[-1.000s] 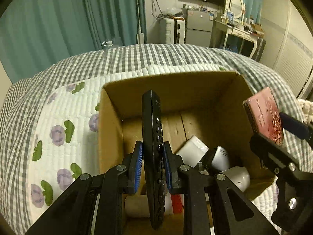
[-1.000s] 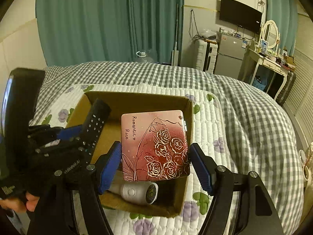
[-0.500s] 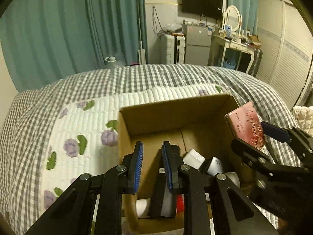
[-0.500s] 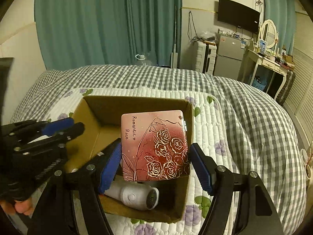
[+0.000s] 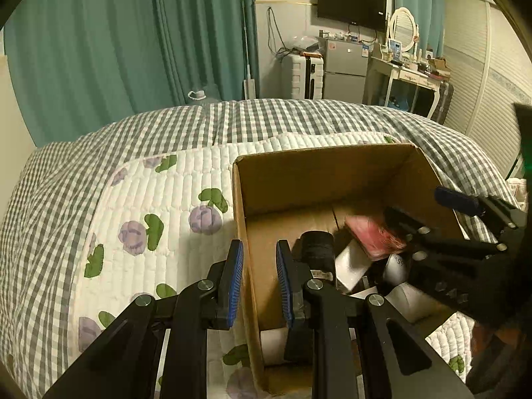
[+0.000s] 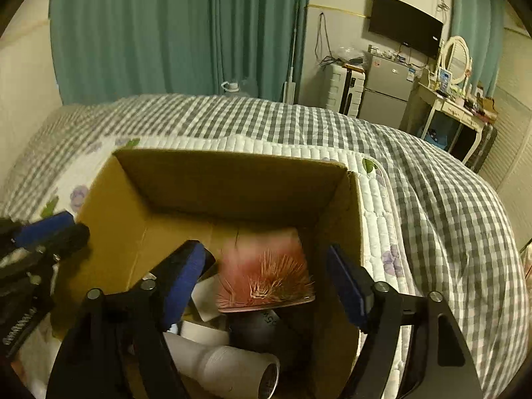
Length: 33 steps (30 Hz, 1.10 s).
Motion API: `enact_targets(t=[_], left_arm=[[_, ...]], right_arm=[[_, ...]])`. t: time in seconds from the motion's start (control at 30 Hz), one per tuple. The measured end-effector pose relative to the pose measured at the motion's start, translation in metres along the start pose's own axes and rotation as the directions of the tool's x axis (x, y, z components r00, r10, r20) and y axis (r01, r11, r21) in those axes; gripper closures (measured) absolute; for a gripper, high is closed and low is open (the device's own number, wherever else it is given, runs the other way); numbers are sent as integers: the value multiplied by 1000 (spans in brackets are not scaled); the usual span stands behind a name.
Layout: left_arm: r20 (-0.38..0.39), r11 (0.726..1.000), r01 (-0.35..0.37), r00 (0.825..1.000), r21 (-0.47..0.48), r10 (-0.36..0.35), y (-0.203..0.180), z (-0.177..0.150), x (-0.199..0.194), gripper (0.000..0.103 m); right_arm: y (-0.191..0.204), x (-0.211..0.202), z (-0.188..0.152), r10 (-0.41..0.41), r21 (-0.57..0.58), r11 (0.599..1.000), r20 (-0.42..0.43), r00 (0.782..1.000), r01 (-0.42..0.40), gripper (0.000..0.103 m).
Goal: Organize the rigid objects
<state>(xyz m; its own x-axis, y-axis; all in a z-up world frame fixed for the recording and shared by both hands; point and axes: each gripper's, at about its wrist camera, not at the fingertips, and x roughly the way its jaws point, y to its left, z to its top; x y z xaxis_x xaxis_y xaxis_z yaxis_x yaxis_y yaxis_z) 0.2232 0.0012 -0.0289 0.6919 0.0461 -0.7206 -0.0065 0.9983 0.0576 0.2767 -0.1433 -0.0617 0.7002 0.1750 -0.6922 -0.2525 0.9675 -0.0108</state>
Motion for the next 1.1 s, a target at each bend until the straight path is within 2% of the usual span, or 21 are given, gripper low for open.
enact_targets(t=[0.17, 0.37, 0.5, 0.53, 0.6, 0.63, 0.67, 0.73, 0.77, 0.83, 0.97, 1.1], left_arm=[[44, 1000, 17, 999, 1, -17, -2, 5, -27, 80], [145, 1000, 25, 989, 15, -27, -12, 16, -101, 80], [218, 999, 32, 975, 35, -39, -17, 14, -157, 79], [232, 998, 40, 972, 40, -49, -17, 13, -169, 75], [261, 998, 49, 964, 41, -58, -17, 9, -189, 57], [279, 998, 51, 958, 43, -61, -18, 5, -199, 36], [304, 998, 42, 951, 39, -52, -18, 0, -210, 22], [330, 999, 28, 943, 40, -40, -19, -8, -222, 12], [339, 999, 23, 940, 42, -36, -19, -11, -226, 6], [353, 999, 9, 935, 39, -22, -19, -19, -229, 0], [375, 1000, 9, 927, 25, -17, -16, -36, -227, 0], [378, 1000, 24, 925, -2, -22, -10, -55, -213, 0]], right_arm=[[-9, -34, 8, -26, 16, 1000, 55, 998, 25, 27], [-21, -114, 25, -74, 32, 997, 135, 988, 71, 27], [-28, -175, 24, -99, 49, 995, 186, 978, 92, 27], [-29, -190, 21, -108, 55, 994, 198, 974, 99, 27], [-30, -215, 15, -121, 49, 992, 218, 968, 114, 26], [-29, -230, 11, -129, 42, 992, 230, 965, 122, 24], [-28, -238, 7, -132, 39, 991, 239, 962, 127, 21], [-27, -258, -1, -130, 50, 991, 263, 956, 121, 7], [-26, -264, -4, -125, 54, 992, 271, 954, 115, 5], [-25, -274, -12, -113, 60, 993, 291, 950, 100, 0], [-22, -284, -28, -91, 74, 995, 315, 945, 71, 0], [-19, -275, -46, -80, 88, 995, 338, 938, 53, 0]])
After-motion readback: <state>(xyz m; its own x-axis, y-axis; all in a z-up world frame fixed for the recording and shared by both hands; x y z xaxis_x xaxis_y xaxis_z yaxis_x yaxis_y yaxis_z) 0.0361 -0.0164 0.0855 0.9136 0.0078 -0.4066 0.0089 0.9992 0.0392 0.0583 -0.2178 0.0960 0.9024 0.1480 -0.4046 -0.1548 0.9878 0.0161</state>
